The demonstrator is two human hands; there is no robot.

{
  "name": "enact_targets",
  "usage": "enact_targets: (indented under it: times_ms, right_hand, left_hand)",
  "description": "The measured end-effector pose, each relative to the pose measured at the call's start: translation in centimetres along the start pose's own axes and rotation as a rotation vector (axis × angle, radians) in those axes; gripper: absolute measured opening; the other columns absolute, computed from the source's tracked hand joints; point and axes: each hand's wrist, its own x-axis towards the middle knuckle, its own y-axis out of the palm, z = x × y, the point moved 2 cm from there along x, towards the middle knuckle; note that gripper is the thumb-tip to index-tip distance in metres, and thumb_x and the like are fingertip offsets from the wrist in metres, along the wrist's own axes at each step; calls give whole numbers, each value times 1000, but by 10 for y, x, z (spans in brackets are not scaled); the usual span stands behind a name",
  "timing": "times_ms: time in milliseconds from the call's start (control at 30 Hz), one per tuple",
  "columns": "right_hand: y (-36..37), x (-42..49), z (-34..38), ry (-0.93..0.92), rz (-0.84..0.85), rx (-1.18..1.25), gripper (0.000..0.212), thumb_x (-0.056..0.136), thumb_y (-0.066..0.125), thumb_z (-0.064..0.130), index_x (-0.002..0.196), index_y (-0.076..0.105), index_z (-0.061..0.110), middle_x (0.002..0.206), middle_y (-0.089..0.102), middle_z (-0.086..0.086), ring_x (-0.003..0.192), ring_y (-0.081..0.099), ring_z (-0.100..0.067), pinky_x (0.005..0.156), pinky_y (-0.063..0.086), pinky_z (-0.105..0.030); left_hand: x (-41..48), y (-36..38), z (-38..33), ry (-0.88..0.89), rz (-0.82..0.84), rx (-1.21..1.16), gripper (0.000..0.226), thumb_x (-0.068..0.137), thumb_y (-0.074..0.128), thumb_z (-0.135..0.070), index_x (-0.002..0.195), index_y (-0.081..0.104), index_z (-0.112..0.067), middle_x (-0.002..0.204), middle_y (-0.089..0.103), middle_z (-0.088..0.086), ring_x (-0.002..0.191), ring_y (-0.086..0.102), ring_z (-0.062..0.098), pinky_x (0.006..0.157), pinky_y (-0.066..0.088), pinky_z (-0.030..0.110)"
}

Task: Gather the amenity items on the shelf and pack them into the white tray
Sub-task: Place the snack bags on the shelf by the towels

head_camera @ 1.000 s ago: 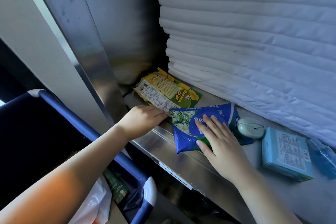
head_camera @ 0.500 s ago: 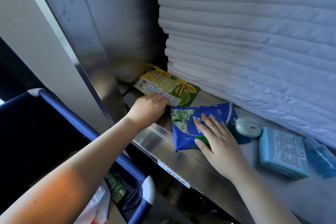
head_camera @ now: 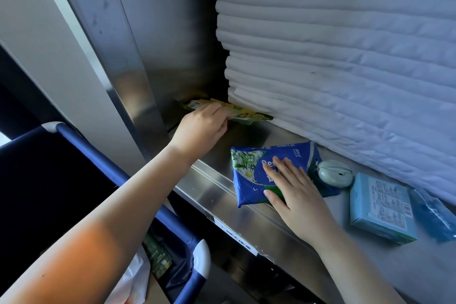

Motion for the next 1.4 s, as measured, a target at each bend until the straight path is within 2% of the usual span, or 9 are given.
enact_targets:
  times_ms: [133,233,300,400,467,567,667,900,1400]
  right_hand:
    - [-1,1,1,16,17,22,63,96,28,51,151,7,29,159,4,8,145,-3,-8,116,-6,-24]
    - [-11,5,10,94,-77,281,73,94,43,46,151,6,21,158,13,3,145,10,-10,118,17,-30]
    - [-22,11,15,106,-229,402,72,93,50,37,151,11,20,155,23,0,141,27,-13,109,36,-32]
    - [-38,22,19,84,-485,377,62,91,56,23,146,28,15,147,38,0,122,52,-11,80,55,-25]
    - [-48,29,20,66,-601,360,51,90,60,17,137,42,14,133,50,-1,105,60,-11,70,54,-25]
    - [-54,37,21,4,-708,355,33,88,63,13,121,56,12,109,56,1,89,60,-15,71,51,-26]
    - [-60,42,22,-40,-775,395,15,89,57,13,104,61,12,95,57,4,80,58,-13,71,46,-17]
    - [-94,57,25,-100,-855,407,11,91,57,8,100,63,9,97,61,-1,90,58,-18,80,48,-28]
    - [-176,48,46,-197,-903,154,13,91,58,15,99,67,9,95,63,-3,91,57,-22,79,44,-27]
  left_hand:
    - [2,-5,-12,33,-12,-43,9,80,65,-2,86,69,-7,79,62,9,72,62,29,50,51,33]
    - [3,-9,-21,42,-31,-89,10,83,63,-3,90,69,-8,83,62,8,76,62,27,56,51,31]
    - [5,-13,-26,67,-56,-105,12,85,62,-3,93,69,-8,85,63,7,78,62,25,58,52,31]
    - [4,-18,-32,173,-76,-79,12,88,60,-3,95,69,-6,85,64,8,76,62,26,58,53,34]
    - [1,-18,-36,238,-66,-51,13,89,59,-3,97,69,-5,87,65,8,76,62,26,57,53,36]
    - [-2,-18,-41,291,-52,-20,13,90,58,-4,99,67,-5,88,65,8,76,61,26,54,52,37]
    - [-3,-18,-44,319,-54,-10,18,88,59,-1,104,66,-5,93,65,9,78,60,26,55,51,35]
    - [-2,-21,-49,412,-140,35,47,89,50,3,134,43,-12,135,40,7,103,53,27,83,49,36]
    - [11,-43,-67,452,-271,62,39,89,57,-3,127,57,-11,135,47,8,118,51,25,96,42,38]
